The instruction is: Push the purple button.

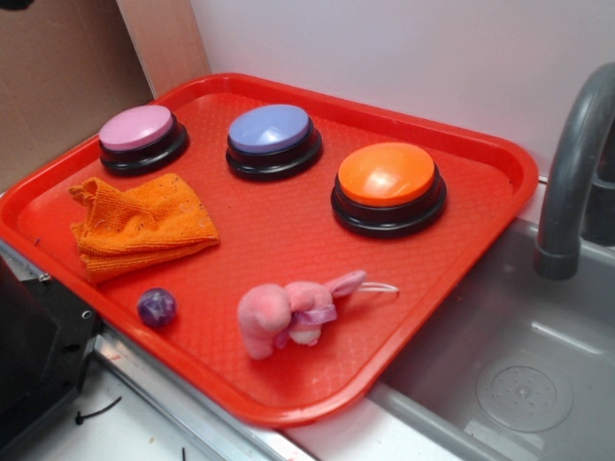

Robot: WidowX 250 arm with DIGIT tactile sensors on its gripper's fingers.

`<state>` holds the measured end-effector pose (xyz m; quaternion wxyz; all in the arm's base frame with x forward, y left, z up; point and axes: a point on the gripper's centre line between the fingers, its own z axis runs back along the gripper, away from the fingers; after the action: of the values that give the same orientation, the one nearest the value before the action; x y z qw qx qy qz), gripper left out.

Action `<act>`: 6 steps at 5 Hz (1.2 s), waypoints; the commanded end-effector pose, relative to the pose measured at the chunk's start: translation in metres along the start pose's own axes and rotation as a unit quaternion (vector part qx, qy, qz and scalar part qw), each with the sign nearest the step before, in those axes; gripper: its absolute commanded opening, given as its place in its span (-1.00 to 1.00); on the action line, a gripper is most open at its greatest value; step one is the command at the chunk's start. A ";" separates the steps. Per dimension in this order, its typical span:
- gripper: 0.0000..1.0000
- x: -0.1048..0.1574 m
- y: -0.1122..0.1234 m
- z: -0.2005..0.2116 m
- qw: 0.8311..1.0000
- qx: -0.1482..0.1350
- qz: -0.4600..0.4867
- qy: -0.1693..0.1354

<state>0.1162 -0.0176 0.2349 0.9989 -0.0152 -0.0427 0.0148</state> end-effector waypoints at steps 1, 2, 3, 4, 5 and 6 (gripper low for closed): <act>1.00 0.000 0.000 0.000 1.000 0.000 0.000 0.000; 1.00 0.047 0.029 -0.042 0.999 -0.028 0.017 -0.034; 1.00 0.100 0.036 -0.064 0.997 0.009 -0.015 -0.072; 1.00 0.147 0.040 -0.095 0.998 0.030 -0.027 -0.053; 1.00 0.172 0.038 -0.129 0.997 0.027 -0.053 -0.048; 1.00 0.177 0.037 -0.155 0.994 0.049 -0.086 -0.039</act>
<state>0.2957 0.0226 0.0796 0.9960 0.0330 -0.0547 -0.0620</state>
